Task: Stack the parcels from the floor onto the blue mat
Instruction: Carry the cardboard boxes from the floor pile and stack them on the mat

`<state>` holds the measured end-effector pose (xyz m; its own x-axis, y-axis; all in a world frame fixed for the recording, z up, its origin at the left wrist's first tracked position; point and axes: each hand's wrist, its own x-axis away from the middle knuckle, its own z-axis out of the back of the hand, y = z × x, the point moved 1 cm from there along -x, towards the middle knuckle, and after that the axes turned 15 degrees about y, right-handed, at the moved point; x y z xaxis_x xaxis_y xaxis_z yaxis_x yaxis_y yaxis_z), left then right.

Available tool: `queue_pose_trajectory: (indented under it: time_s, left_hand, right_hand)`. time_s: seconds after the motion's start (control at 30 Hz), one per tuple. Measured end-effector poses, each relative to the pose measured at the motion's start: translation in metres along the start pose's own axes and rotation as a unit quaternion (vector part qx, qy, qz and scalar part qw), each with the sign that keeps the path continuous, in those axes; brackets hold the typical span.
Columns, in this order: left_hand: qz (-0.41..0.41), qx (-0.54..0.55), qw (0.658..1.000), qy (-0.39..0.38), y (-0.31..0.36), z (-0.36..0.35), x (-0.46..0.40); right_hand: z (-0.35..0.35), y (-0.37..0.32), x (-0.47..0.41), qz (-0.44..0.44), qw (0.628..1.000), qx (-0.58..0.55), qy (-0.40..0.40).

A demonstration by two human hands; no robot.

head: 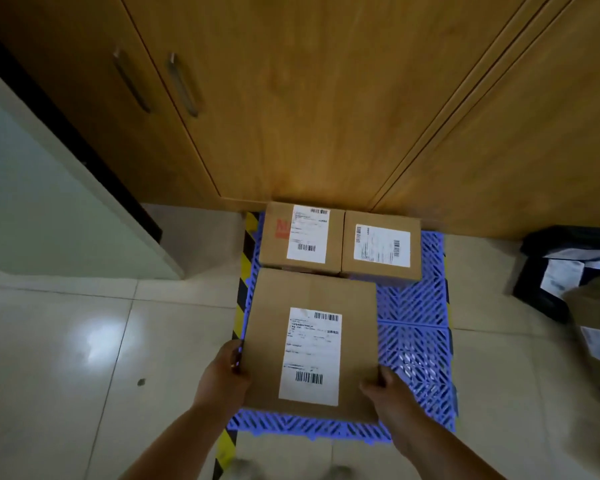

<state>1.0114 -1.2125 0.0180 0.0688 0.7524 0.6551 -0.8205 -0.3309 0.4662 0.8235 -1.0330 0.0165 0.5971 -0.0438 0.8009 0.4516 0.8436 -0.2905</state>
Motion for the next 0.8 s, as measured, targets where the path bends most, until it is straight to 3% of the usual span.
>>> queue_pose_trajectory:
  time_s: [0.27, 0.8]
  left_hand:
    - [0.0, 0.051, 0.998, 0.029, -0.033, -0.044, -0.052]
    - [-0.021, 0.1, 0.995, -0.016, -0.057, -0.056, -0.08]
  right_hand:
    - [-0.041, 0.005, -0.058, 0.014, 0.999, -0.032, -0.004]
    - [-0.069, 0.001, -0.087, -0.003, 0.997, -0.074, 0.0]
